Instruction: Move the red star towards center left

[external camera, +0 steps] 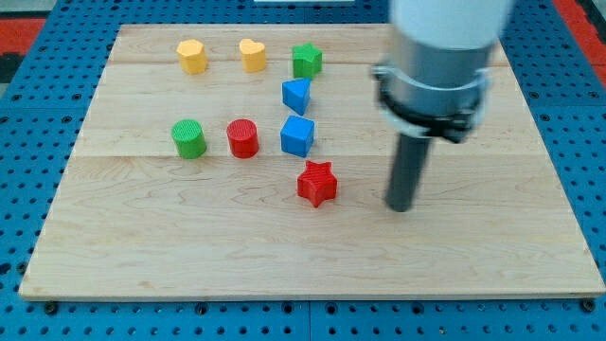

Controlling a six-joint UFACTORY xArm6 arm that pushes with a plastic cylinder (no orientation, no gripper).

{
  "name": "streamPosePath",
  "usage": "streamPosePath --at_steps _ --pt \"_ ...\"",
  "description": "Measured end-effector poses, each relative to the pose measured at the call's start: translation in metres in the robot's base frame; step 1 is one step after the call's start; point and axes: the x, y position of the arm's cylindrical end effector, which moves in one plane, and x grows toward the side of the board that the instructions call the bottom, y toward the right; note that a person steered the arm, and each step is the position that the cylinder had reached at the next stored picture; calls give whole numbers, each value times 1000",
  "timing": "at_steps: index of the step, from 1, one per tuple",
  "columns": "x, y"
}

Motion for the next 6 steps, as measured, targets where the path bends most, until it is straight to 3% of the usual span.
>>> streamPosePath --at_steps 1,4,5,6 --pt "-21 -17" --pt "-23 -297" --pt "-2 -255" --pt "20 -278"
